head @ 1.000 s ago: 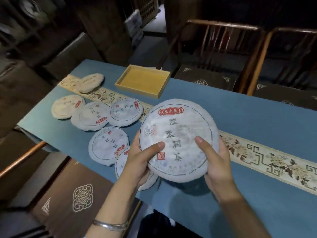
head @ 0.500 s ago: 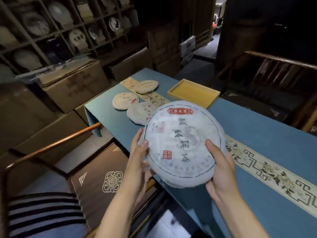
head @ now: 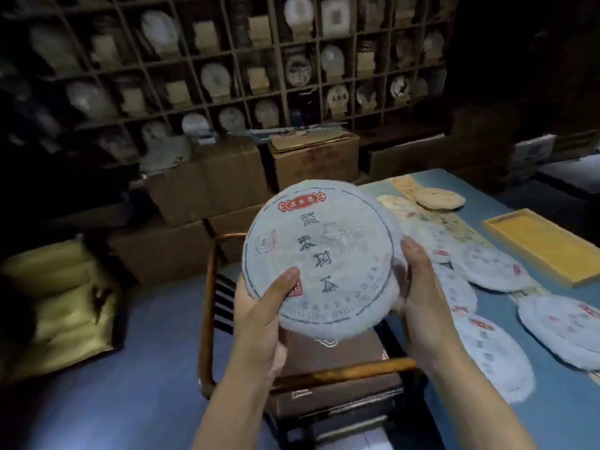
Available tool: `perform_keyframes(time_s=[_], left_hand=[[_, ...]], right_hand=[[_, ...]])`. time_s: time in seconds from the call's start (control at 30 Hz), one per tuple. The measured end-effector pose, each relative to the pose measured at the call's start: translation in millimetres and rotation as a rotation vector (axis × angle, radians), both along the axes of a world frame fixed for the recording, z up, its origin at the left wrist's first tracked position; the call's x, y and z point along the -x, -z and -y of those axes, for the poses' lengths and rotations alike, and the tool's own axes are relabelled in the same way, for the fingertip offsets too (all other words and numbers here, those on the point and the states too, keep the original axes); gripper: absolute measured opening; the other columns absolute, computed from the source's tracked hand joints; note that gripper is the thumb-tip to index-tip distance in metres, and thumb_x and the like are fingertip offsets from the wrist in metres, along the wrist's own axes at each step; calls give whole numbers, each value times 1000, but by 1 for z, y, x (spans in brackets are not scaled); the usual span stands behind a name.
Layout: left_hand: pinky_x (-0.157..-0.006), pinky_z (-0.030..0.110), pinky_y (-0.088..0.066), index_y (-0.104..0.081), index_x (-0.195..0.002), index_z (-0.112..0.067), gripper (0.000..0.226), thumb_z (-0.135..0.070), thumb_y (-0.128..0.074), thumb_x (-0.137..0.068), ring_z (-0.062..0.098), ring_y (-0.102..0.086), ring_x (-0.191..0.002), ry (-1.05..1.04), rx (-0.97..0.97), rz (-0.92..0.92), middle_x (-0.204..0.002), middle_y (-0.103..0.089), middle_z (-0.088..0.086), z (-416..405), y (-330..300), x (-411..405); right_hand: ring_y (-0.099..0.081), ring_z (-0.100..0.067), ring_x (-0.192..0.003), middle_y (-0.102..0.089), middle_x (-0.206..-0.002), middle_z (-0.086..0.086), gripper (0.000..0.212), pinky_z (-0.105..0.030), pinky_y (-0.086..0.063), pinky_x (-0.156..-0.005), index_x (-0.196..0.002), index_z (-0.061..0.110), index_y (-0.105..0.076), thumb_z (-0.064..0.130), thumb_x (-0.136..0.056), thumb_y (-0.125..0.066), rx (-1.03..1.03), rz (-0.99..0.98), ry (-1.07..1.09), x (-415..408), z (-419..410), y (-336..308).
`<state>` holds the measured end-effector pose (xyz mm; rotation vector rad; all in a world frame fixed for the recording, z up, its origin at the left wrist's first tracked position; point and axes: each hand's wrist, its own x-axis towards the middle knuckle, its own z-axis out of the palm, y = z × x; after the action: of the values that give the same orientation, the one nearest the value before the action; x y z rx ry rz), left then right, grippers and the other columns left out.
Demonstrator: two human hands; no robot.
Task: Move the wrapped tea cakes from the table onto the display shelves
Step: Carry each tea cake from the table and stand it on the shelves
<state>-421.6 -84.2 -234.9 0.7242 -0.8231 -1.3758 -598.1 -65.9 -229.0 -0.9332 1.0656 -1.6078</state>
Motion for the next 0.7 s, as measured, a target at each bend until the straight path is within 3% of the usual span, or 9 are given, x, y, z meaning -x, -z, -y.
perform_keyframes(time_s=[0.03,0.1,0.17,0.23,0.3,0.4,0.47,0.7], left_hand=[[-94,54,-52,-54,-134,-14,63,-7,-74,-75,34,-61,-120,-85,22,3,-129,-65,15,-1,-7,-24],[-96,57,-50,-52,-136,-13,68,-8,-78,-73,34,-61,-121,-222,69,19,-130,-64,15,-5,-18,-67],[-100,61,-46,-51,-136,-11,67,-7,-76,-74,35,-60,-122,-320,125,43,-132,-63,16,-7,-26,-101],[-96,56,-51,-53,-135,-11,63,-7,-76,-77,35,-60,-121,-364,192,65,-131,-63,17,-9,-32,-126],[-87,45,-57,-54,-134,-11,58,-7,-73,-79,36,-60,-121,-358,256,71,-130,-63,18,-10,-37,-145],[-88,43,-56,-55,-134,-14,55,-5,-70,-82,36,-59,-122,-376,303,109,-132,-62,18,-11,-45,-170],[-90,44,-55,-57,-133,-19,55,-6,-71,-81,35,-59,-122,-428,306,141,-131,-63,16,-12,-48,-187],[-95,53,-53,-49,-139,-15,69,-10,-75,-75,35,-59,-122,-629,195,232,-133,-62,17,-18,-46,-245]], right_hand=[[-67,7,-96,-66,-112,33,50,-28,-56,-74,-134,43,-51,60,-86,-54,22,-52,-2,-21,3,-7],[-68,5,-95,-65,-107,37,73,-22,-58,-64,-138,53,-40,72,-70,-60,71,-127,-70,-62,6,-17],[-65,7,-105,-61,-112,41,95,-25,-60,-74,-141,60,-28,79,-57,-68,105,-183,-182,-103,10,-25],[-58,18,-108,-56,-112,49,104,-19,-57,-80,-147,55,-20,70,-60,-75,181,-202,-274,-138,21,-32],[-56,18,-109,-58,-114,46,101,-12,-55,-81,-152,43,-20,51,-70,-79,240,-163,-349,-163,40,-38],[-65,-8,-115,-65,-127,17,81,-35,-61,-83,-144,41,-39,38,-74,-80,241,-61,-512,-190,66,-44],[-69,-20,-111,-69,-124,5,67,-40,-62,-77,-132,39,-52,35,-73,-83,217,15,-612,-210,79,-42],[-69,-25,-110,-70,-122,-2,64,-41,-61,-79,-127,33,-58,38,-70,-86,190,122,-771,-290,102,-26]])
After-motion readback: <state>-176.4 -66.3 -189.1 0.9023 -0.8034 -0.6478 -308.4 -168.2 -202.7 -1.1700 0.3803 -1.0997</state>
